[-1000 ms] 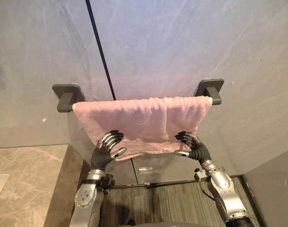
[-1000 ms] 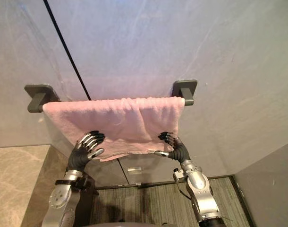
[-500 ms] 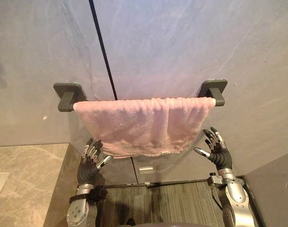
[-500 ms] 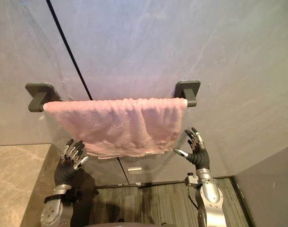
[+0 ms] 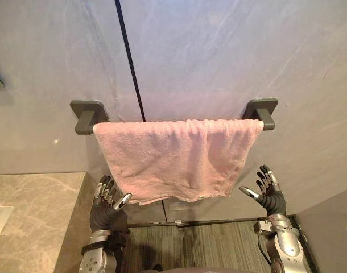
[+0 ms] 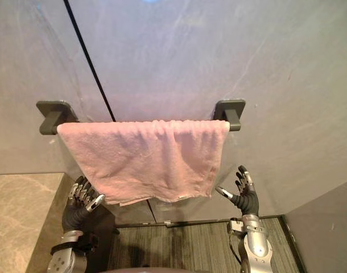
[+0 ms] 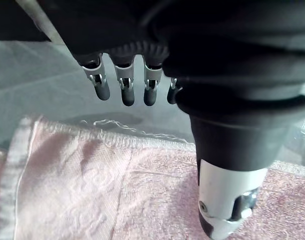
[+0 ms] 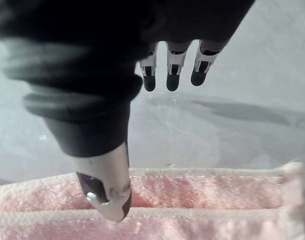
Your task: Organize washtable
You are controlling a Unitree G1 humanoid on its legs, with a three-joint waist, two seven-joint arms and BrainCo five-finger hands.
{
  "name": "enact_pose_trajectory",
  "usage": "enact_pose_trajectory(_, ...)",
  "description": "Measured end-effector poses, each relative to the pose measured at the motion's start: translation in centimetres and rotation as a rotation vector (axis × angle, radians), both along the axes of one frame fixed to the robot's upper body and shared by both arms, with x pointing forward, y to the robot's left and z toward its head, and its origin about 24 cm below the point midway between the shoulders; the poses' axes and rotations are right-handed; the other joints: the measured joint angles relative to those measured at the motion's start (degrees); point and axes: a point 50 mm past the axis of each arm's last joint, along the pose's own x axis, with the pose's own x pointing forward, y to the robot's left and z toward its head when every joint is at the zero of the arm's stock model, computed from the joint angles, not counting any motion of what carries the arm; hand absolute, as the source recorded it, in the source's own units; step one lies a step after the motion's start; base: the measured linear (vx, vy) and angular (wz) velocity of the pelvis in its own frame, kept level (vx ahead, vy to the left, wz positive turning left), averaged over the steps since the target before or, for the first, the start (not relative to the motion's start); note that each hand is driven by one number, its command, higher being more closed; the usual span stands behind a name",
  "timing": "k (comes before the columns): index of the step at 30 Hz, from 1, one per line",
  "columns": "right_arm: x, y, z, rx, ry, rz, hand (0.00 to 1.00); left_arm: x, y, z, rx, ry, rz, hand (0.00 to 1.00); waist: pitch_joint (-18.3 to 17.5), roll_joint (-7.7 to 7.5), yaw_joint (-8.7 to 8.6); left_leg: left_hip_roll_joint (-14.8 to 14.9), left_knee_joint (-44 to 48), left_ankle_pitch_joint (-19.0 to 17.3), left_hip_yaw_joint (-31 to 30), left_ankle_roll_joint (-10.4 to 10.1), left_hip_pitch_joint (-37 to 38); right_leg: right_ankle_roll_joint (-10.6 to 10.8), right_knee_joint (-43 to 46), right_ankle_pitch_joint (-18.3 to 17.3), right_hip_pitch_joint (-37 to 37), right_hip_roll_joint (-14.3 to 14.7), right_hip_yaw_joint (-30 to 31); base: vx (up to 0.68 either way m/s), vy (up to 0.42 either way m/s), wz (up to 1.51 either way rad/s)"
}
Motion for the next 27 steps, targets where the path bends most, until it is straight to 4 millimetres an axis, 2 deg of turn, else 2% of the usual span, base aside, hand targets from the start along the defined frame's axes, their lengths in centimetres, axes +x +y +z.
enact_pose_trajectory(2,-0.2,0.0,-0.6,-0.063,0.045,0.0,0.0,-0.4,0.2,-1.1,0.017,0.059,0.003,0.0,-0.5,-0.06,0.1,0.0,0.0,0.0,0.1,0.0,0.0,0.0,0.0,0.0,0.0,0.0,0.0,0.0,0.0,0.0)
enact_pose_trajectory(7,-1.2,0.3,-4.6,-0.128,0.247,0.036,0.0,-1.5,-0.1,-4.7,0.046,0.254,-0.012,0.0,-0.9,-0.27,0.36,0.0,0.1,0.0,0.1,0.0,0.0,0.0,0.5,-0.2,-0.1,0.0,-0.1,-0.01,-0.005,0.0)
enact_pose_trajectory(9,-1.9,0.7,-6.9,-0.144,0.365,0.072,0.0,-2.2,-0.2,-6.8,0.065,0.373,-0.028,0.0,-1.1,-0.14,0.41,0.1,0.1,0.0,0.3,0.0,-0.1,0.0,1.0,-0.5,-0.9,0.0,0.0,-0.04,-0.011,-0.02)
enact_pose_trajectory(14,-4.1,0.7,-10.5,-0.136,0.568,0.087,0.0,-3.5,0.0,-9.6,0.084,0.531,-0.051,0.0,-1.1,0.04,0.35,0.0,-0.1,0.1,0.4,-0.1,-0.3,0.0,0.9,-0.5,-1.3,0.0,0.0,-0.01,-0.004,-0.01)
enact_pose_trajectory(21,-6.5,-0.5,-13.2,-0.164,0.752,0.101,0.0,-5.3,0.6,-12.3,0.074,0.701,-0.067,0.0,-1.1,0.16,0.27,-0.4,-0.6,0.1,0.5,-0.1,-0.6,0.0,0.7,-0.5,-1.9,0.0,0.2,0.0,-0.001,-0.01)
enact_pose_trajectory(27,-7.2,-1.3,-14.1,-0.18,0.82,0.099,0.0,-6.6,0.5,-13.5,0.056,0.789,-0.068,0.0,-0.8,0.44,0.21,-0.5,-1.3,0.4,0.5,-0.1,-0.3,0.0,0.6,-0.5,-2.0,0.0,0.4,0.0,-0.001,-0.01)
